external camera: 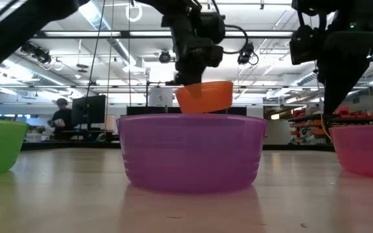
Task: Nest bowls inside each other
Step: Stack the orange bowl on top of the yellow bowl
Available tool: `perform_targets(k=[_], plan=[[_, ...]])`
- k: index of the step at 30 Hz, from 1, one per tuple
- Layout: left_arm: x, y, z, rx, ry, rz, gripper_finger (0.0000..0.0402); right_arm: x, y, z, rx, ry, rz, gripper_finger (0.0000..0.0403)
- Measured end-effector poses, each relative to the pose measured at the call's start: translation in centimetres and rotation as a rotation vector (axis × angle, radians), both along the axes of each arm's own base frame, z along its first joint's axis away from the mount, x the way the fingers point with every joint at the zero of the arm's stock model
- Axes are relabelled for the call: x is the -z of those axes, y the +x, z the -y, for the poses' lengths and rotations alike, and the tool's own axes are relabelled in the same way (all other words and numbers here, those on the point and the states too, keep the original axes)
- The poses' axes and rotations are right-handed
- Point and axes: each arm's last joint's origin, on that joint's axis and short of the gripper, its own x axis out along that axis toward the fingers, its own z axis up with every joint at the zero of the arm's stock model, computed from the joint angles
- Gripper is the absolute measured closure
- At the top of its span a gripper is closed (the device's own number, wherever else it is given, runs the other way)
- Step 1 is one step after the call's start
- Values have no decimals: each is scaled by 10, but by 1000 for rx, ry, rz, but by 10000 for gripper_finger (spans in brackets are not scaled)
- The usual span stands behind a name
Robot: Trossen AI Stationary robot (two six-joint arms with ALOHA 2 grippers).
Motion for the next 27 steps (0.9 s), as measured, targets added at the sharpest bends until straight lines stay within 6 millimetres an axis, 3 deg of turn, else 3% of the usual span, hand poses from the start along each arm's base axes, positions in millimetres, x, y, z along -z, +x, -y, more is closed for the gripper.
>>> perform_targets(k=[7, 27], plan=[[17, 14, -6, 28, -60, 5, 394, 0, -1, -5, -25, -39, 16, 392], [42, 20, -5, 55, -101, -58, 394, -1, 1, -7, -29, -56, 38, 392]])
